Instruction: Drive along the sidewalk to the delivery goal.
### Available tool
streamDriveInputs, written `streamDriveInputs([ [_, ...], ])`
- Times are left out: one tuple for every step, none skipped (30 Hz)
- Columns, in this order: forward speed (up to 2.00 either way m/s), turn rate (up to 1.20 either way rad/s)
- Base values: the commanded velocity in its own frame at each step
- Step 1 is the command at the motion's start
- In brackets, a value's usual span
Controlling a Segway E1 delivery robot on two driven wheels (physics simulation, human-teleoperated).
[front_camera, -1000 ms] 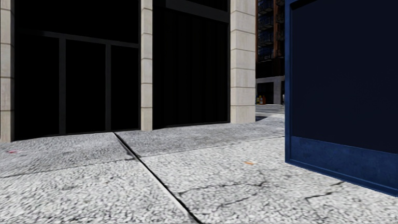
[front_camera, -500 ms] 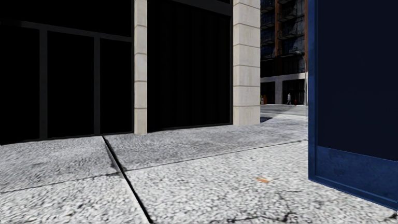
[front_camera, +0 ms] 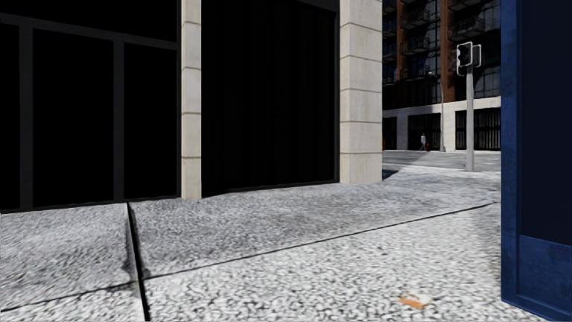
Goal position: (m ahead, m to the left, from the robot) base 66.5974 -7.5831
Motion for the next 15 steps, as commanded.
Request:
streamDriveInputs([
  [1.14,0.0],
  [1.3,-0.23],
  [1.3,-0.26],
  [1.3,-0.27],
  [1.3,-0.27],
  [1.3,-0.27],
  [1.3,-0.27],
  [1.3,-0.27],
  [1.3,-0.27],
  [1.3,-0.27],
  [1.3,-0.27],
  [1.3,-0.27],
  [1.3,-0.27],
  [1.3,-0.27],
  [1.3,-0.27],
])
